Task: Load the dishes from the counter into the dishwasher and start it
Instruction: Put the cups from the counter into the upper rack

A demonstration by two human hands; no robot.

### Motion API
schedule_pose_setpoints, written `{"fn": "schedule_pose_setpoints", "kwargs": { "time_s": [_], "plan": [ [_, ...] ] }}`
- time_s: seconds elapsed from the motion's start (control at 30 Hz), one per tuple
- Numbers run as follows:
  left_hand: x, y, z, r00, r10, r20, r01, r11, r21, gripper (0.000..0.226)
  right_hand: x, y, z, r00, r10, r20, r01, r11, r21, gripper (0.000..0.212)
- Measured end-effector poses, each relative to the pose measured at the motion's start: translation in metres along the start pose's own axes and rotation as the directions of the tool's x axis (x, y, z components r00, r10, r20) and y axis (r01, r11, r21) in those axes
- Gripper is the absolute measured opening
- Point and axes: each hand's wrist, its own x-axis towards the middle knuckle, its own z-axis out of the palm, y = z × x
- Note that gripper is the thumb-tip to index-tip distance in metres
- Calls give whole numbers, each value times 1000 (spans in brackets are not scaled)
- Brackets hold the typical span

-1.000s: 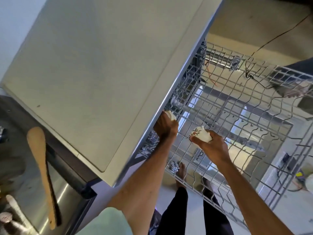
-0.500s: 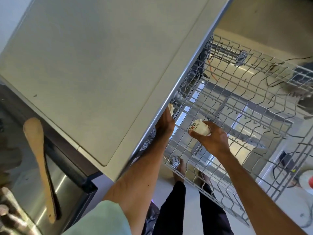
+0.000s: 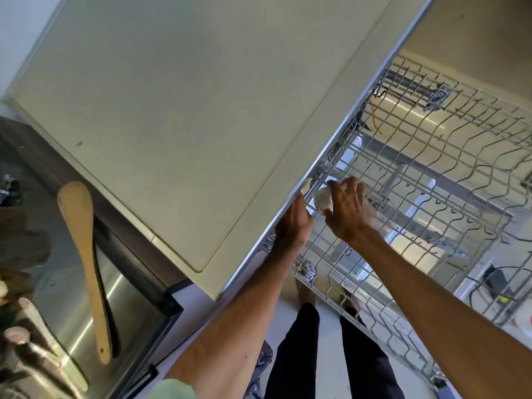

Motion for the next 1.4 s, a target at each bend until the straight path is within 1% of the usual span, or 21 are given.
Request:
{"fn": "schedule_pose_setpoints", "kwargs": {
  "time_s": [0.1,0.17,0.2,0.3,0.47,0.57,0.67,0.73,0.8,0.87,1.07,1.17,1.27,1.33,1.4],
  "plan": [
    [1,0,-6,999,-17,48,18,1000,-20,55,4,-8,8,999,-30,-33,27,995,-96,73],
    [1,-3,-8,993,-46,107,49,998,-28,54,6,-12,12,997,-12,-74,6,997,-83,72],
    [0,-4,-9,991,-39,129,42,999,-24,51,6,-12,14,996,-6,-89,0,998,-68,72],
    [-1,-8,-6,985,-32,169,41,998,-47,43,9,-13,18,994,-20,-103,13,998,-68,79],
    [-5,-10,-9,990,-61,126,74,992,-100,39,14,-15,17,996,-26,-83,32,996,78,77],
    [-11,-8,-13,994,-51,97,66,986,-150,43,7,-14,15,992,-14,-122,36,983,182,76],
    [-21,-8,-9,1000,10,-28,-13,993,-121,55,-7,-10,15,980,45,-193,13,958,288,70],
    [-28,-11,-2,994,38,-102,-49,993,-107,58,-21,-8,19,962,77,-261,13,945,327,63],
    [-39,-8,-4,993,75,-95,-85,991,-106,60,-36,-8,23,944,104,-314,17,932,362,57],
    [-50,-5,-8,990,100,-95,-112,985,-131,61,-52,-10,25,933,131,-335,14,917,398,53],
    [-78,-1,-16,988,110,-106,-127,977,-171,49,-87,-18,18,913,173,-370,33,872,489,43],
    [-79,0,-21,990,95,-102,-112,979,-172,48,-83,-20,11,923,152,-355,31,887,460,41],
    [-68,1,-23,994,68,-87,-79,988,-130,50,-54,-18,9,955,82,-285,32,926,375,45],
    [-55,1,-24,996,49,-70,-56,993,-102,52,-27,-16,9,976,-31,-216,90,958,272,57],
    [-42,2,-28,999,21,-29,-23,996,-91,50,2,-12,12,980,-170,-107,186,969,161,71]
  ]
}}
